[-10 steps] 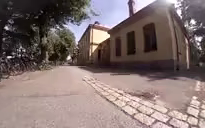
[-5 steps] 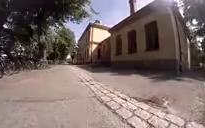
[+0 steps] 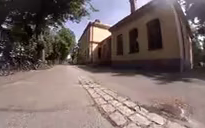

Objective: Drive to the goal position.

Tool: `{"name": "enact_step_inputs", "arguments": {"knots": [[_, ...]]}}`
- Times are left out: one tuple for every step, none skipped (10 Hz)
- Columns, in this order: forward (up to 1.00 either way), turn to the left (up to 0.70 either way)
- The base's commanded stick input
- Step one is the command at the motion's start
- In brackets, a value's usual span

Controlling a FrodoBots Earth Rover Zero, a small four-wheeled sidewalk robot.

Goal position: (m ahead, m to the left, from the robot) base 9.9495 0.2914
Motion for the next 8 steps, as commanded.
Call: {"name": "enact_step_inputs", "arguments": {"knots": [[0.70,-0.01],[0.70,-0.03],[0.70,-0.11],[0.70,-0.24],[0.70,-0.01],[0.70,0.00],[0.70,0.00],[0.70,-0.17]]}}
